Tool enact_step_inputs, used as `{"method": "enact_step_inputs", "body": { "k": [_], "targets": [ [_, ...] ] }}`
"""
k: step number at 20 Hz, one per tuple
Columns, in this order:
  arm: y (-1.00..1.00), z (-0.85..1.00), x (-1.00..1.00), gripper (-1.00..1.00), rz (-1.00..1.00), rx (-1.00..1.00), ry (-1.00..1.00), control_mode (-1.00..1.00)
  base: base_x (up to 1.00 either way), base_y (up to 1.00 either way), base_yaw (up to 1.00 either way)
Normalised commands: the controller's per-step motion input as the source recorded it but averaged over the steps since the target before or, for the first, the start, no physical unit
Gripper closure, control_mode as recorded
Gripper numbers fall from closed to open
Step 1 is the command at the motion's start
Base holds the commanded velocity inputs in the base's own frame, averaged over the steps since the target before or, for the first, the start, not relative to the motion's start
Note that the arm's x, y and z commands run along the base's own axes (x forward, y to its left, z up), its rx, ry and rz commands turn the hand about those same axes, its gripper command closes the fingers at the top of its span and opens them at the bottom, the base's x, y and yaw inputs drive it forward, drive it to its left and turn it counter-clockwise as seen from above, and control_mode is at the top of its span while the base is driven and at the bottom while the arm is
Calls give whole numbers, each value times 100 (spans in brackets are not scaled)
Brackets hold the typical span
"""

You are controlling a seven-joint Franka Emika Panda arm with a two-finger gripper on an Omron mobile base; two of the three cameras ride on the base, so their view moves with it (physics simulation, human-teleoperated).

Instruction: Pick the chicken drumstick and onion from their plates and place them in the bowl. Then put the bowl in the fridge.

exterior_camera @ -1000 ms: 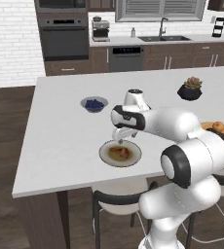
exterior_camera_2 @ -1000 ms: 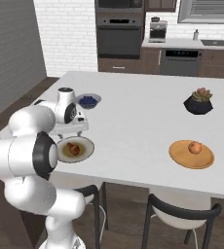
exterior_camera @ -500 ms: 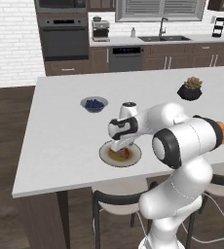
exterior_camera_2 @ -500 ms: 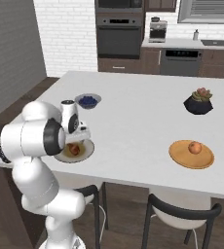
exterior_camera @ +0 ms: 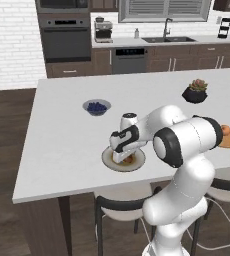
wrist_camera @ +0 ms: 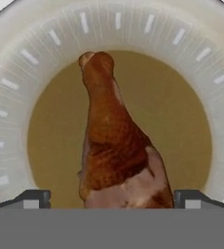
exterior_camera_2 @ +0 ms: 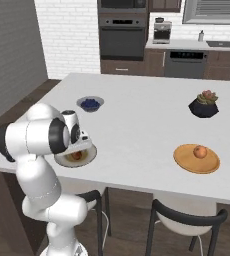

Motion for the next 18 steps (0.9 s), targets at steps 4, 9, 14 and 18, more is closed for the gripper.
{"method": "enact_step_inputs", "body": {
  "k": [4,9,14,18],
  "targets": [
    [0,-18,6,-100,3,0,0,-100,0,0,0],
    [0,-10,3,100,2,0,0,-100,0,0,0],
    [0,0,0,100,0,0,0,-100,0,0,0],
    [-1,12,-3,100,0,0,0,-100,0,0,0]
  ]
}}
